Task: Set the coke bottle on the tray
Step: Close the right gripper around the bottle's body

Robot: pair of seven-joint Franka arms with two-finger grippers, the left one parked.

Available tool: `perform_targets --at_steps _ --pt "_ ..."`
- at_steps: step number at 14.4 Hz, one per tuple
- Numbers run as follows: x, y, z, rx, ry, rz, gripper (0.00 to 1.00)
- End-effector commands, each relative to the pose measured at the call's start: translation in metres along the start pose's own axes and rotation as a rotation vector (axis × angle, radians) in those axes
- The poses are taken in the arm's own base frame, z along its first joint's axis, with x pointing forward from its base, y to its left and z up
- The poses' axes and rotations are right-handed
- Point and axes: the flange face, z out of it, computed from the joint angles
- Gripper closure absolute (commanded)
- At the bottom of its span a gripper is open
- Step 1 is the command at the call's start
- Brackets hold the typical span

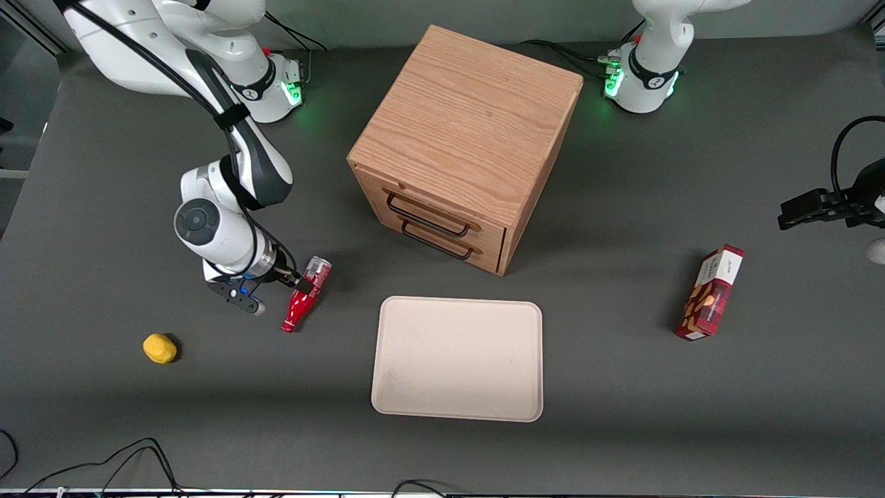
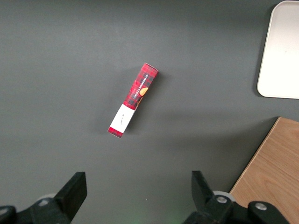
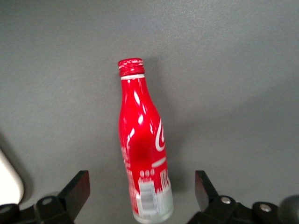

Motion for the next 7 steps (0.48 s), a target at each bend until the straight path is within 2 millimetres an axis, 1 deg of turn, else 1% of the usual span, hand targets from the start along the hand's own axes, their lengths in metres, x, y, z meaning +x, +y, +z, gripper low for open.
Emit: perform_targets --at_steps 1,3,4,5,6,7 --pt "0.000 -0.007 0.038 0.009 0.042 0.026 0.00" --pt "-0.001 -0.008 0.061 0.006 0.064 0.030 0.01" --pt "-0.001 -0.009 0.066 0.001 0.071 0.033 0.02" --pt "-0.002 -0.009 0.069 -0.002 0.072 0.028 0.05" --pt "-0.001 -0.008 0.071 0.001 0.072 0.029 0.15" --pt "-0.001 -0.008 0.072 0.001 0.072 0.031 0.31"
